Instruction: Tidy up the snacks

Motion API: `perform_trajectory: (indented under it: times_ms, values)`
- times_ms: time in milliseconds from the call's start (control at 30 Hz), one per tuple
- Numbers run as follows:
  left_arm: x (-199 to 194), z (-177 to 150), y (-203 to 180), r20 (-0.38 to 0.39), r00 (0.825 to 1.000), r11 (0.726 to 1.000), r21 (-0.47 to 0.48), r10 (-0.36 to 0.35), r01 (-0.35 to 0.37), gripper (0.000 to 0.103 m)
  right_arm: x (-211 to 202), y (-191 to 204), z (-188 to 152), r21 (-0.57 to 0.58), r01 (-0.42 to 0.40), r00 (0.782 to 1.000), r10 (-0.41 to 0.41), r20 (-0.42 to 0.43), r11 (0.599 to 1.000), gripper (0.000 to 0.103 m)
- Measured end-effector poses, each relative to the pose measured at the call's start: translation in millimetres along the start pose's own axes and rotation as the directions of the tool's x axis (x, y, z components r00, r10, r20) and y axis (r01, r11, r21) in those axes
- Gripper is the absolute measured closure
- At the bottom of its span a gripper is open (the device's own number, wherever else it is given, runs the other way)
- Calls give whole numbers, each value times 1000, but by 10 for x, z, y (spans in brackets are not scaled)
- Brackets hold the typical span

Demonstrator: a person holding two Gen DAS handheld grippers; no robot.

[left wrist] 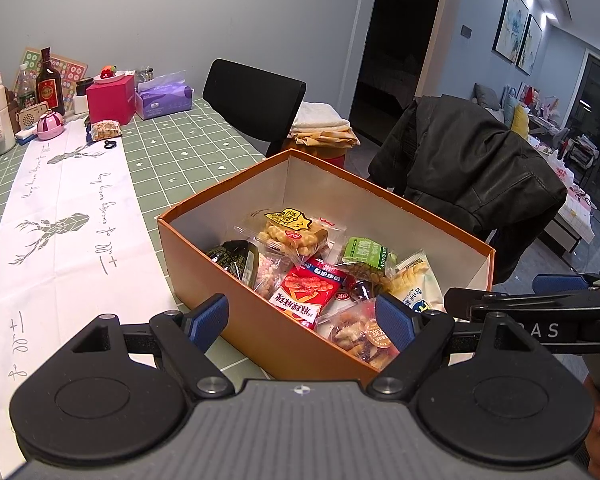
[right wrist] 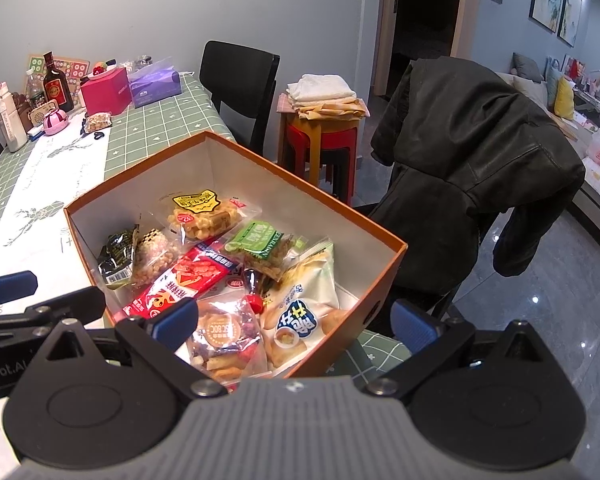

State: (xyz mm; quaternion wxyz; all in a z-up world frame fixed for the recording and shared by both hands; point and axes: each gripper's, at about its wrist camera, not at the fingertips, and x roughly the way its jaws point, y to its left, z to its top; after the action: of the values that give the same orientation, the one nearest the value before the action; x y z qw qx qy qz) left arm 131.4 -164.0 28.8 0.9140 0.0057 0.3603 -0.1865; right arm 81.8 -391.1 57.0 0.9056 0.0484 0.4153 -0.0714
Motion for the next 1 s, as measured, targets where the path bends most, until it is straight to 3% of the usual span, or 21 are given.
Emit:
perform_trajectory:
  times_ms: [1000]
  values:
    - [-4, -25, -22, 2, 1000, 1000, 8, -4, 4, 6, 1, 3, 0, -3, 0, 1000, 0, -1, 1000, 3]
